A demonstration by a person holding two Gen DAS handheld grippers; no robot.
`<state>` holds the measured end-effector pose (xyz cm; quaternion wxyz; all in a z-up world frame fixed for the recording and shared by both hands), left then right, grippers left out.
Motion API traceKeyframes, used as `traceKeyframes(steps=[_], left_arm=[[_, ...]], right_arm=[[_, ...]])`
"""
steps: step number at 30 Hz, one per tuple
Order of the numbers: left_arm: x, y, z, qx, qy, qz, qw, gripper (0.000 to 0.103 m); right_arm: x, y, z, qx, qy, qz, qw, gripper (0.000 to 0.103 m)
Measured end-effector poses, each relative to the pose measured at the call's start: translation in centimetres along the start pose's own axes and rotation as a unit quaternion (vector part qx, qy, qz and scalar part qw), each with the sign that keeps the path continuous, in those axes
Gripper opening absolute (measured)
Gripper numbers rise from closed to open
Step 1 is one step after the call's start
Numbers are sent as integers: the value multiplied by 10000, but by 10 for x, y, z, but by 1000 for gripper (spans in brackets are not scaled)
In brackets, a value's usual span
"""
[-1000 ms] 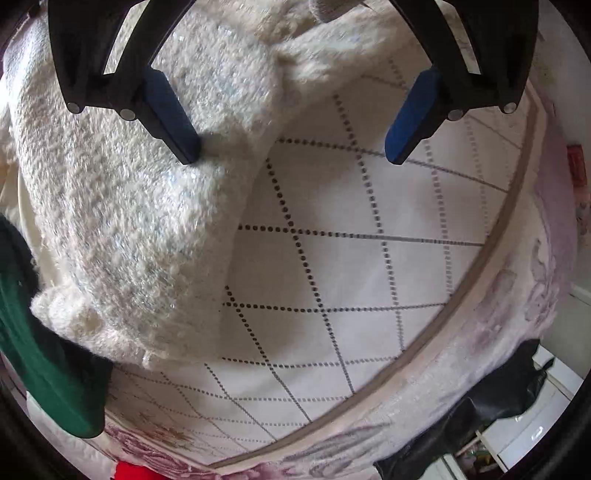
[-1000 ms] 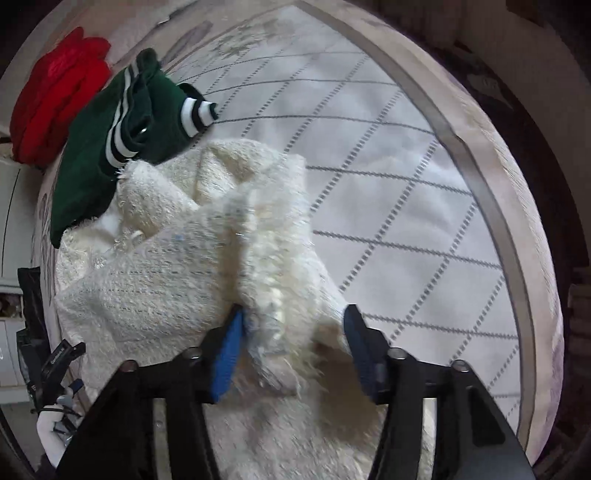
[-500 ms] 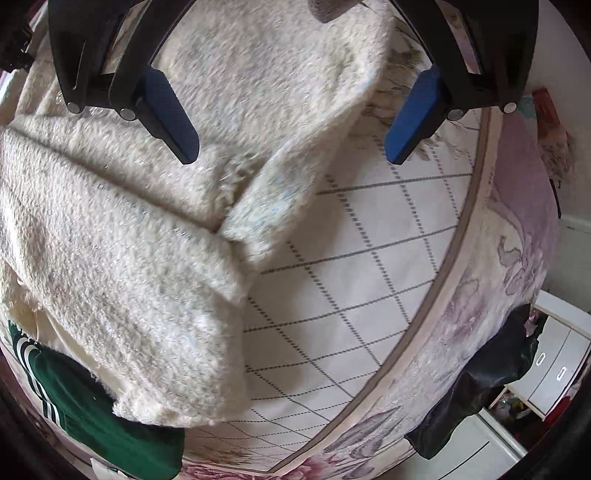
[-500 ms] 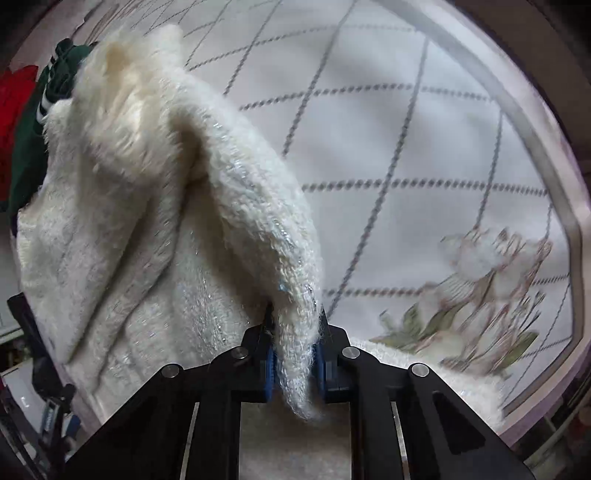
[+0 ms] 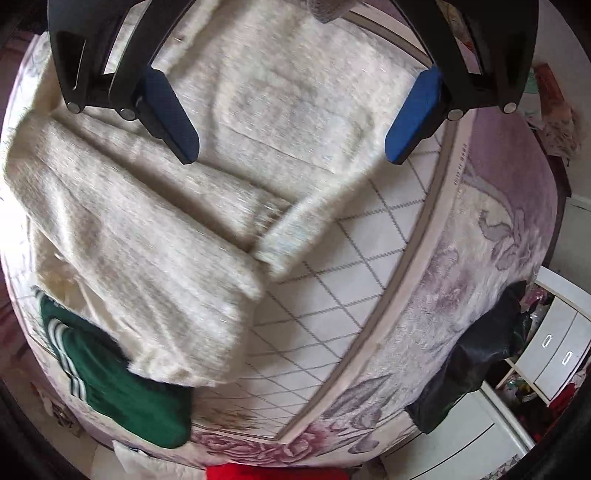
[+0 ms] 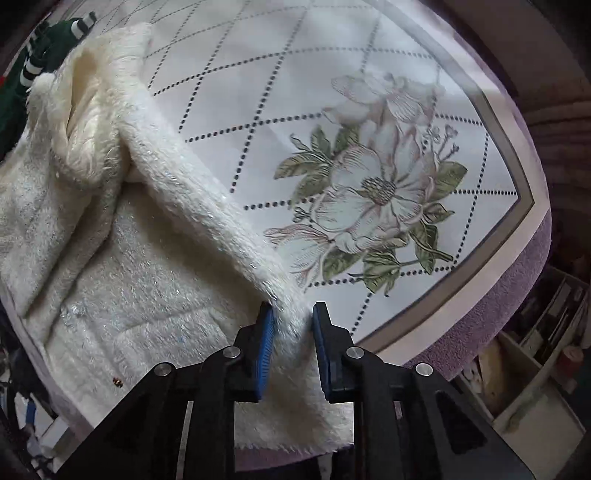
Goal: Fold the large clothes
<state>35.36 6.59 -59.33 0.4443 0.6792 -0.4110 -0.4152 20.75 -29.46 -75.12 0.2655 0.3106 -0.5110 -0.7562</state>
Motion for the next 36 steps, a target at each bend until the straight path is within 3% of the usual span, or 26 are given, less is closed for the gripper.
traceKeyframes(steps=[3, 5, 7, 10, 11, 13, 14, 15, 16, 17, 18, 20, 22, 26, 27, 28, 29, 31, 33, 36], left_arm=[[35, 10, 16, -7, -110, -31, 9999, 103], [60, 15, 28, 8, -119, -184, 9998, 103], [81, 17, 38, 71, -116, -425, 9990, 103], [109, 13, 46, 101, -7, -818, 9966, 103], [114, 10, 46, 64, 77, -894, 9959, 103], [127, 0, 44, -7, 213, -1120, 9935, 103], [134, -8, 42, -73, 268, -1235, 9920, 103], [139, -18, 41, -175, 331, -1314, 9906, 103], [141, -29, 41, -318, 397, -1354, 9895, 103], [144, -41, 41, -490, 462, -1383, 9881, 103], [147, -52, 41, -626, 488, -1416, 9867, 103], [150, -64, 39, -743, 517, -1471, 9850, 103], [151, -59, 33, -595, 467, -1561, 9848, 103], [151, -34, 28, -281, 495, -1652, 9846, 103], [151, -27, 29, -212, 559, -1657, 9844, 103], [149, -16, 31, -132, 665, -1645, 9840, 103], [149, -8, 33, -77, 756, -1627, 9838, 103], [145, 10, 39, 3, 999, -1603, 9820, 103], [144, 25, 45, 57, 1248, -1560, 9798, 103], [143, 40, 56, 204, 1503, -1737, 9730, 103]], right_arm=[[-20, 32, -29, 520, 667, -176, 9963, 33], [-41, 42, -52, 938, 1349, -83, 9864, 61], [-70, 32, -84, 989, 2091, -20, 9729, 69], [-106, -16, -121, 277, 3102, 189, 9501, 66], [-110, -24, -126, 207, 3200, 87, 9472, 43], [-106, -26, -137, -10, 2518, -904, 9635, 9], [-97, -25, -142, -157, 1891, -1445, 9711, 9], [-82, -28, -146, -487, 969, -2212, 9692, 9], [-66, -35, -147, -777, 58, -2787, 9572, 9], [-52, -45, -147, -1059, -578, -3061, 9443, 9], [-43, -54, -147, -1295, -851, -3077, 9388, 9], [-46, -51, -151, -1447, -445, -3054, 9401, 13], [-49, -33, -159, -1347, 401, -2617, 9549, 25], [-60, 3, -175, -877, 1324, -2159, 9634, 32], [-62, 12, -184, -691, 1360, -2120, 9653, 36], [-69, 19, -197, -568, 1339, -2170, 9653, 46], [-71, 28, -214, -497, 1269, -2294, 9638, 58], [-83, 33, -242, -483, 927, -2721, 9566, 68], [-92, 34, -268, -509, 468, -3042, 9501, 69], [-122, 11, -285, -839, 454, -3058, 9473, 71]])
Point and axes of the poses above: each gripper's, at about its wrist camera, not at the fingertips, and y roughly against the way its jaws point, x to its right, z to its underside, the point moved 7 cm from there along -y, roughly the way its jaws point, and after that the axes turned 6 degrees about -z, right-handed, at the moved point
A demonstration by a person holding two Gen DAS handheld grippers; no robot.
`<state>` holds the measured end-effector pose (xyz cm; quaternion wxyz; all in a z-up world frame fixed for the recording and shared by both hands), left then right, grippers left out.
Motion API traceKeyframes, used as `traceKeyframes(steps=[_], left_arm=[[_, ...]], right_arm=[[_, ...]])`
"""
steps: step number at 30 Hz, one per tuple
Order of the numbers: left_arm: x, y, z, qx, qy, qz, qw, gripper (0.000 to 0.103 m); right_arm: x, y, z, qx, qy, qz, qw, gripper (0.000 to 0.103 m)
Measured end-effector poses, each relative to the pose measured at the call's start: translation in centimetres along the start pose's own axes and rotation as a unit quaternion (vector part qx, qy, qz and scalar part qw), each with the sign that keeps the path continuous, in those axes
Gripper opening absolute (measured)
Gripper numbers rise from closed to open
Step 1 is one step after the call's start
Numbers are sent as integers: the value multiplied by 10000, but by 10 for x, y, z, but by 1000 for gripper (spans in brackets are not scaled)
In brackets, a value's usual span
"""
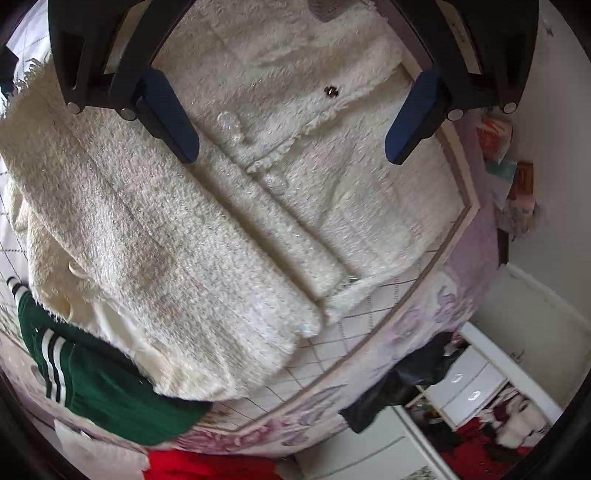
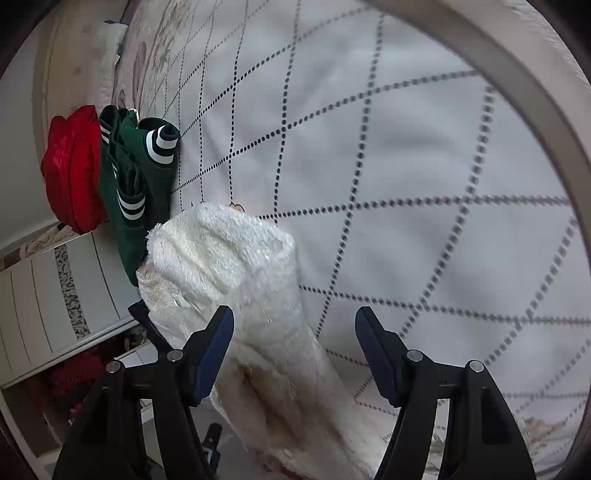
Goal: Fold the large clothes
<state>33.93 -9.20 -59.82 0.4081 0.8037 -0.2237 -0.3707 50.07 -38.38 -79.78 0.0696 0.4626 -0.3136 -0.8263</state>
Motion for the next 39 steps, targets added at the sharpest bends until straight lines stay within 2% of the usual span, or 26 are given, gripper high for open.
traceKeyframes(steps=[1, 2, 3, 4, 6, 9, 10, 12, 15, 17, 20, 24, 27, 29, 33, 34, 36, 37, 38, 39], left_arm=[[-2, 3, 3, 52, 63, -73, 9999, 103], [-2, 4, 6, 62, 96, -116, 9999, 103], [-1, 4, 9, 33, 110, -129, 9999, 103], [0, 2, 13, -11, 102, -129, 9999, 103], [2, -4, 19, -142, 41, -104, 9998, 103], [-4, -12, 26, -332, 99, -36, 9994, 103], [-9, -14, 27, -384, 125, -19, 9992, 103], [-21, -18, 29, -512, 223, 45, 9984, 103], [-48, -20, 36, -774, 375, 121, 9962, 103], [-77, -18, 42, -889, 454, 50, 9950, 103], [-119, -20, 53, -1033, 479, -161, 9934, 103], [-161, -41, 57, -1046, 237, -493, 9930, 103], [-175, -76, 56, -1102, -104, -648, 9917, 103], [-178, -102, 50, -1131, -369, -653, 9907, 103], [-172, -131, 24, -939, -920, -544, 9898, 103], [-167, -137, 14, -835, -1065, -446, 9898, 103], [-160, -143, -2, -670, -1330, -350, 9882, 103], [-156, -144, -11, -572, -1429, -247, 9878, 103], [-154, -145, -18, -483, -1504, -184, 9873, 103], [-150, -145, -25, -414, -1581, -114, 9865, 103]], right_arm=[[0, -18, 4, -237, -18, -70, 9997, 71], [-10, -38, 5, -417, -18, -283, 9987, 62], [-20, -46, 7, -484, 131, -309, 9983, 42], [-27, -48, 11, -453, 495, 39, 9977, 13], [-52, -39, 9, 145, 1175, 574, 9913, 12], [-66, -31, 3, 630, 1709, 1142, 9766, 11], [-67, -30, 2, 628, 1801, 1258, 9736, 11], [-63, -29, 10, 307, 1807, 1508, 9714, 13], [-67, 3, 27, 314, 1787, 1770, 9673, 25], [-53, 48, 63, 461, 1954, 1863, 9618, 43], [-56, 60, 128, 471, 2201, 1916, 9553, 62], [-49, 10, 210, -305, 2202, 1766, 9589, 62], [-33, -50, 243, -807, 2046, 1886, 9571, 62], [-32, -78, 249, -730, 2126, 2032, 9530, 62], [-32, -138, 247, -432, 2491, 2700, 9291, 62], [-29, -151, 246, -400, 2587, 2923, 9198, 58], [-38, -160, 248, 19, 2899, 3162, 9033, 43], [-47, -157, 248, 333, 3093, 3396, 8876, 4], [-53, -152, 248, 511, 3029, 3391, 8892, 4], [-55, -146, 246, 657, 2779, 3248, 9016, 4]])
Point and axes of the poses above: each gripper's, at about its wrist camera, not at the fingertips, and y roughly against the way its jaws point, x to its right, z to its underside, the point moved 7 cm from there along -y, roughly the way its jaws point, and after that the axes turned 6 degrees about -z, right-handed, at the moved point
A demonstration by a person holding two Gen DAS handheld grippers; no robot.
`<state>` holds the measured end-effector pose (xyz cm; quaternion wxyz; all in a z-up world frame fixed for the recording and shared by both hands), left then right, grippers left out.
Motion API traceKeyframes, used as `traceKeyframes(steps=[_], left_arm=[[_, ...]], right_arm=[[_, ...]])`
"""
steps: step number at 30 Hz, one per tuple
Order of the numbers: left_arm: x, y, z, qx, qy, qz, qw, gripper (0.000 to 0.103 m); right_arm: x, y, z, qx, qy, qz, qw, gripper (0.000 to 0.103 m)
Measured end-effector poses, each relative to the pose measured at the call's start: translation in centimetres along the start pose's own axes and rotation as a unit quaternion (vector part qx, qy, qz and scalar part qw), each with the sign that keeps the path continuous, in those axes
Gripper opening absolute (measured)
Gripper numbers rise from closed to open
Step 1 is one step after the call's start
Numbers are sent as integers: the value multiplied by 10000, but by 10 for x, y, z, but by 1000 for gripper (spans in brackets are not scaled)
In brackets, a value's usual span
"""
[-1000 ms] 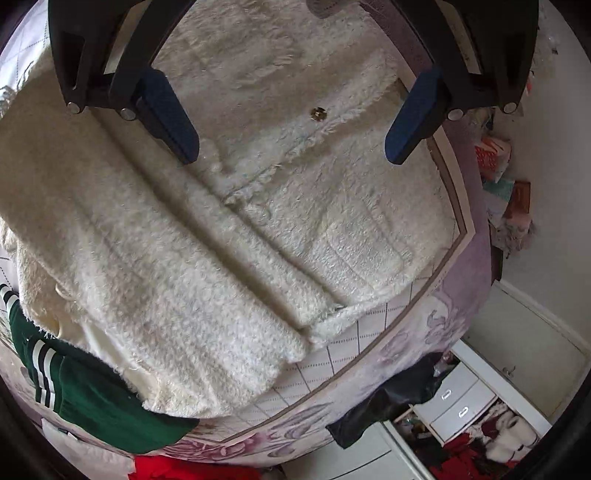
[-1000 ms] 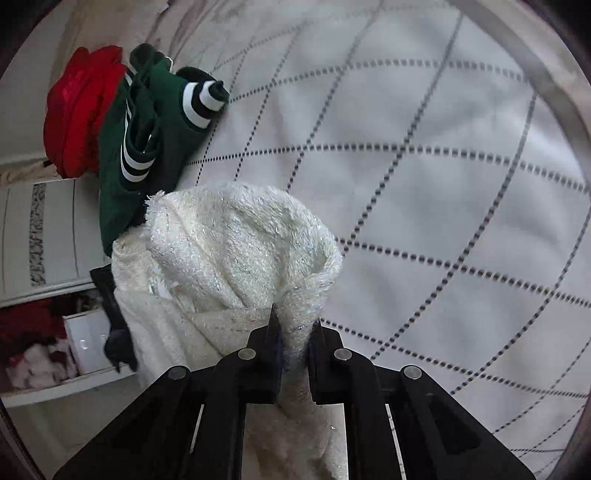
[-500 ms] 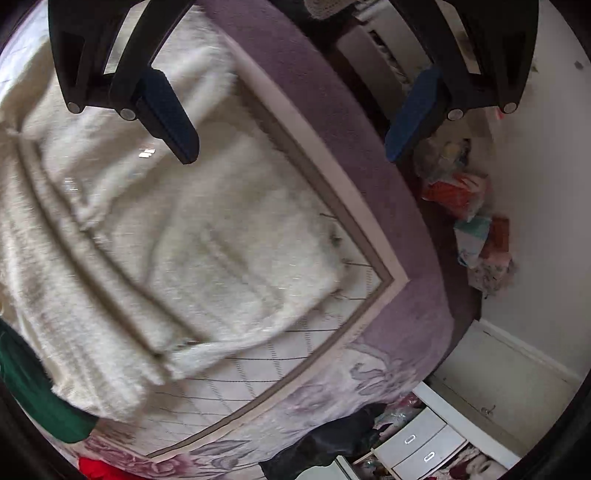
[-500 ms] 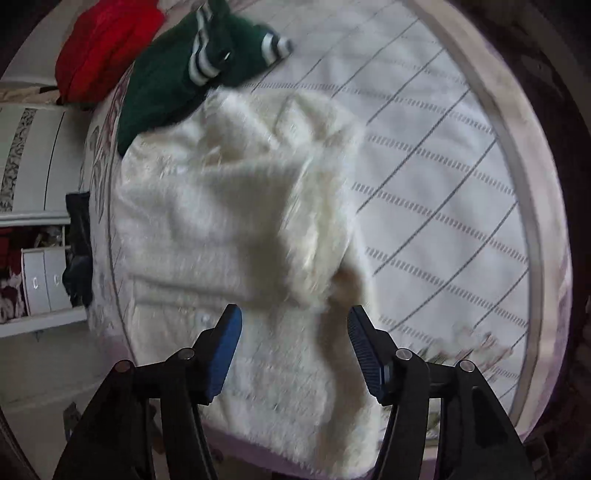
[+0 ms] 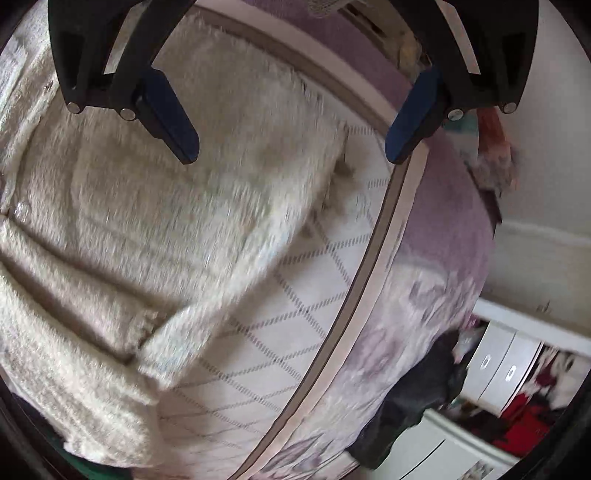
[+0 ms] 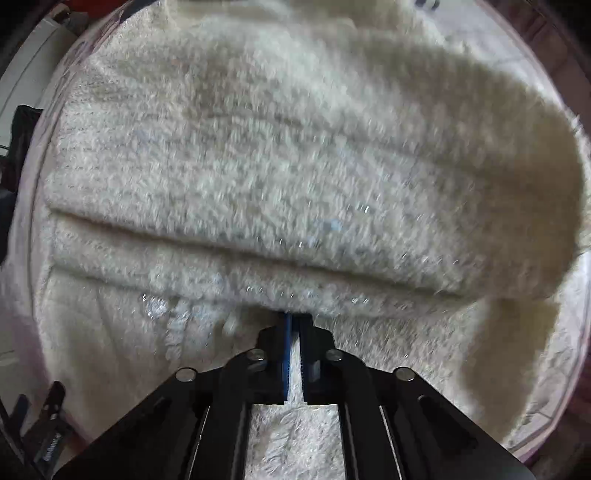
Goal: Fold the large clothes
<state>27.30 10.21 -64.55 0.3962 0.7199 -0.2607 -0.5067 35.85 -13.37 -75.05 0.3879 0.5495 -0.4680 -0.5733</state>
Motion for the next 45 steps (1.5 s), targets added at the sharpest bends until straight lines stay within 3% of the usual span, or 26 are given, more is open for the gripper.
traceKeyframes(steps=[3, 6, 8, 10, 12, 13, 14, 16, 19, 21, 22, 23, 24, 25, 26, 30, 32, 36, 39, 40, 42, 43, 44, 45], left_arm=[[1, 4, -20, 157, -111, 178, 9997, 103], [5, 13, -41, 52, -30, 510, 9987, 103], [14, 28, -65, 114, 36, 698, 9975, 103], [29, 46, -94, 309, 102, 812, 9962, 103], [50, 60, -128, 437, 107, 956, 9944, 103], [62, 65, -146, 501, 73, 996, 9937, 103], [75, 70, -165, 586, 24, 990, 9934, 103], [97, 74, -197, 744, -38, 928, 9929, 103], [138, 67, -236, 907, -321, 672, 9931, 103], [158, 59, -250, 996, -561, 471, 9923, 103], [169, 52, -255, 1040, -695, 341, 9916, 103], [173, 47, -258, 1066, -801, 266, 9907, 103], [179, 42, -259, 1077, -897, 202, 9899, 103], [182, 40, -260, 1098, -945, 170, 9893, 103], [183, 40, -260, 1115, -942, 177, 9891, 103], [182, 39, -261, 1084, -863, 247, 9900, 103], [179, 39, -262, 1031, -830, 300, 9907, 103], [170, 46, -269, 1055, -576, 369, 9921, 103], [173, 53, -270, 995, -510, 552, 9922, 103], [175, 56, -269, 976, -520, 621, 9919, 103], [183, 60, -270, 1034, -562, 627, 9911, 103], [187, 61, -270, 1066, -618, 614, 9905, 103], [193, 61, -270, 1084, -673, 590, 9901, 103], [198, 60, -270, 1090, -714, 577, 9898, 103]], right_arm=[[9, -8, 8, -546, -420, -308, 9972, 5], [22, 12, 10, -830, -992, -957, 9870, 6], [28, 36, 0, -812, -1105, -987, 9856, 7], [31, 63, -23, -531, -1077, -973, 9880, 7], [29, 82, -58, -225, -1003, -930, 9903, 28], [27, 87, -78, -67, -1040, -888, 9906, 59], [27, 90, -98, 77, -1063, -866, 9905, 79], [30, 80, -136, 148, -1192, -833, 9893, 81], [38, 44, -182, -80, -1434, -870, 9858, 81], [47, 19, -201, -170, -1499, -860, 9848, 79], [49, 8, -207, -171, -1451, -849, 9856, 72], [52, 1, -209, -184, -1394, -667, 9878, 39], [54, 0, -210, -20, -1345, -607, 9890, 26], [52, 4, -211, 146, -1211, -535, 9911, 22], [51, 12, -212, 328, -1008, -346, 9938, 0], [49, 38, -217, 863, -963, -375, 9909, 1], [51, 37, -221, 676, -1025, -551, 9909, 1], [70, 52, -217, 609, -1556, -1141, 9793, 1], [90, 59, -206, 182, -1780, -1402, 9738, 2], [94, 61, -198, 119, -1797, -1367, 9741, 7], [102, 68, -192, 291, -1783, -1219, 9760, 47], [99, 65, -187, 279, -1790, -1221, 9758, 80], [99, 61, -189, 237, -1824, -1263, 9748, 86], [98, 54, -192, 159, -1814, -1225, 9756, 86]])
Point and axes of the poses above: each gripper's, at about its wrist camera, not at the fingertips, and y roughly against the way its jaws point, x to its right, z to its underside, the point moved 7 cm from there along -y, roughly the way its jaws point, and after that the axes turned 6 degrees about -z, right-handed, at the moved point
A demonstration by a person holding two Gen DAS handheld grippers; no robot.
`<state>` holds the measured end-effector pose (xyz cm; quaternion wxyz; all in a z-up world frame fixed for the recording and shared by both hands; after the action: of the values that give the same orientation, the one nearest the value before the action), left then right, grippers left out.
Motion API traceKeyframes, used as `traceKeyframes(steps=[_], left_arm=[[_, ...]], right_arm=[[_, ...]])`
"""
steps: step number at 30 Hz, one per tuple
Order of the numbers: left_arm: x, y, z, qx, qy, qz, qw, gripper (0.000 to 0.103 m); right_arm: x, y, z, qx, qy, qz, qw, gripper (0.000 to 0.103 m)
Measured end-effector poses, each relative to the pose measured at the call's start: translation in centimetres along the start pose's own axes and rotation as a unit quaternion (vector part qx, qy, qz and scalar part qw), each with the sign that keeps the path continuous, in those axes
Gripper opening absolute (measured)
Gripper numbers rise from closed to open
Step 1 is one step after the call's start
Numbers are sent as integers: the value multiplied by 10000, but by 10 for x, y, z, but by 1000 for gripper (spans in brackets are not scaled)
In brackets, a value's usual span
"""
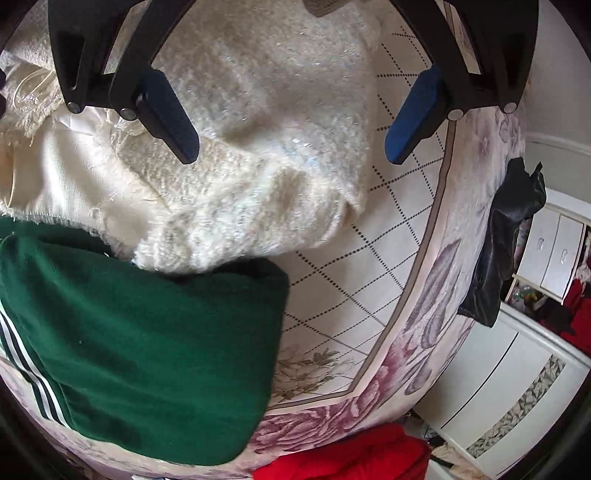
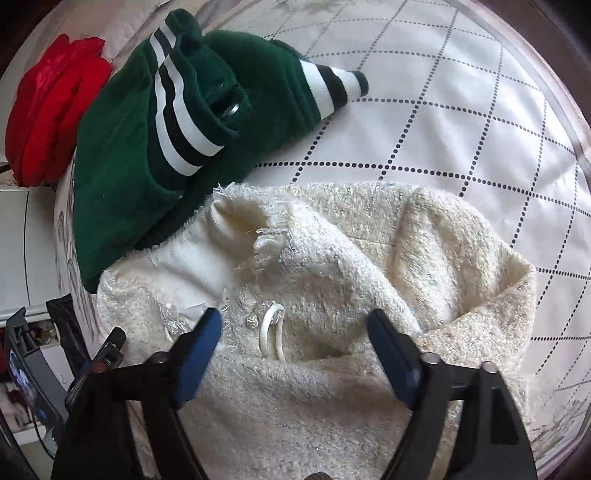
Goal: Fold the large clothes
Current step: 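Fold the held hem toward the collar with the right gripper and release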
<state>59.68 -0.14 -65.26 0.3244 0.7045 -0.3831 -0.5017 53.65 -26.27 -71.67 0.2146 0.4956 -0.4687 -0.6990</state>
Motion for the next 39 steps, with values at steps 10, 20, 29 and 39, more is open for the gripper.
traceKeyframes(steps=[10, 20, 29, 39], left_arm=[[3, -11, 0, 131, -120, -207, 9996, 103], [-10, -8, -10, 154, 124, -143, 9997, 103], [-61, 10, -9, 302, 934, -79, 9951, 103], [-73, -24, -7, 167, 858, -529, 9948, 103]], right_arm=[[-39, -24, -21, 736, 1374, 1393, 9779, 10], [-63, 4, -42, 1047, 1523, 978, 9779, 12], [-62, 55, -23, 535, 1364, 228, 9889, 57], [-117, -64, 14, -1270, 1717, -919, 9726, 47]])
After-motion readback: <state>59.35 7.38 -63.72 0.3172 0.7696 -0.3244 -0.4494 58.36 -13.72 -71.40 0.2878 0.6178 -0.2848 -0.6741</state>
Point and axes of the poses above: each gripper's, at about its wrist camera, not at the fingertips, and y roughly against the way its jaws point, x to its right, z to its underside, the point moved 7 cm from there along -y, roughly the way its jaws point, and after that the axes turned 6 degrees about -z, right-handed, at the moved point
